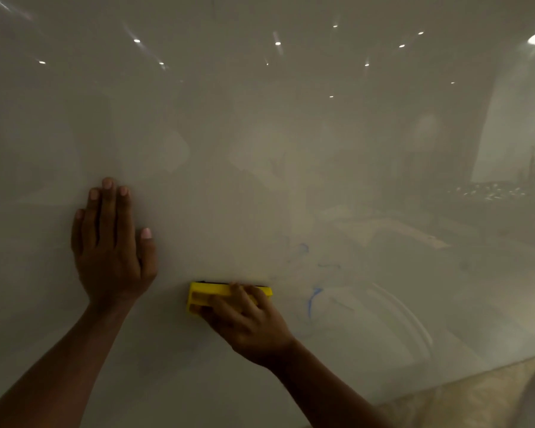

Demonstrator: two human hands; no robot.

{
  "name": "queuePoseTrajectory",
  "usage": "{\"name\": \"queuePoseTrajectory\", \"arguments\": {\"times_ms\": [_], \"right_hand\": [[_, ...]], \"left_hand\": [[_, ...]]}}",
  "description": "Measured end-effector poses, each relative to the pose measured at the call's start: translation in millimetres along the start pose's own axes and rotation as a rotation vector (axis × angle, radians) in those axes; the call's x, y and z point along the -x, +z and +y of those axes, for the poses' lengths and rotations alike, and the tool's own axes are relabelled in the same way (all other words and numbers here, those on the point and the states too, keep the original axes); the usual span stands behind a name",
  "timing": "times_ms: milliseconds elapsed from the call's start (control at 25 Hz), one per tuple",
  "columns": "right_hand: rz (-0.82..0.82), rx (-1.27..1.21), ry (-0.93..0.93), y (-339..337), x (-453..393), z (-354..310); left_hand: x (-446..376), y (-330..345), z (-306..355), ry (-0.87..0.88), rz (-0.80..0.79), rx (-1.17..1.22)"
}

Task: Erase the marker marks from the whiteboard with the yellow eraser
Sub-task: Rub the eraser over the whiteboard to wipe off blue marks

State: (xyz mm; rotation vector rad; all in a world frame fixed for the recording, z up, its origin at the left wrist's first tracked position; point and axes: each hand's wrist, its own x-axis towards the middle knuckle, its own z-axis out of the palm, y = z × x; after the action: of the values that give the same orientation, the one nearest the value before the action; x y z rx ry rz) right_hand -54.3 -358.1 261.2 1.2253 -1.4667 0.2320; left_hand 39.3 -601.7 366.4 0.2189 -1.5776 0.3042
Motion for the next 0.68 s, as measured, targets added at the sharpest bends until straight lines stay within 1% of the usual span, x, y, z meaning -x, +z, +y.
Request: {"name": "queuePoseTrajectory", "arguments": {"times_ms": [80,120,240,440,600,680], "right_hand": [[-0.005,-0.047,0.110,-3.8,-6.1,-7.0],[-0.028,-0.073,0.131,-4.3,-7.4,-13.9],[-0.058,-0.086,0.118,-7.6,-9.1,-20.3],[0.003,-0.072,0.100,-2.4,-1.5,-11.8],[0.045,-0.211,0.139,6.3,14.5,4.5],[0.087,-0.112,0.054,2.7,33.0,27.4]], "left_hand": [[1.4,0.6,0.8,-0.007,-0.006,0.011],[1.7,0.6,0.8,-0.008,-0.010,0.012],[1.2,-1.3,1.8,-0.001,-0.017,0.019],[0.1,-2.8,2.0,0.010,-0.034,0.040],[0.4,0.0,-0.6,0.022,-0.091,0.066],[-0.3,-0.2,0.3,0.027,-0.099,0.049]]}}
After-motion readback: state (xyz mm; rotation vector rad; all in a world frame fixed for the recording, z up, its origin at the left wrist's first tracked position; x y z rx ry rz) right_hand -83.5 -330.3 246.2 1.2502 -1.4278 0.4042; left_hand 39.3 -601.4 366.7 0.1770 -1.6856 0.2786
